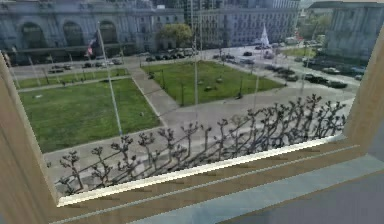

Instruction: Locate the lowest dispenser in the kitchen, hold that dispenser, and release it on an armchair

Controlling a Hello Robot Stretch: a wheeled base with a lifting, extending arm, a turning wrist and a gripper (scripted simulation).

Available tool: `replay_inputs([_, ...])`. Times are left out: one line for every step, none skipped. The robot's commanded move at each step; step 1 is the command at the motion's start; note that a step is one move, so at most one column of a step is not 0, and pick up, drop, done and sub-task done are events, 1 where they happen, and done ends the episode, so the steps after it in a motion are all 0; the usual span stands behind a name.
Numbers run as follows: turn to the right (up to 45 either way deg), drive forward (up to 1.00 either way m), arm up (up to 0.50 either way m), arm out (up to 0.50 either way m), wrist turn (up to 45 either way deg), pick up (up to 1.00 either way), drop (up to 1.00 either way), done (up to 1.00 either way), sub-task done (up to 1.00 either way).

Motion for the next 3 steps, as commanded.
replay_inputs([3.0, 0.00, 0.00, 0.00, 0.0, 0.00, 0.00, 0.00, 0.00])
replay_inputs([-45.0, 0.00, 0.00, 0.00, 0.0, 0.00, 0.00, 0.00, 0.00])
replay_inputs([-9.0, 0.00, 0.00, 0.00, 0.0, 0.00, 0.00, 0.00, 0.00])
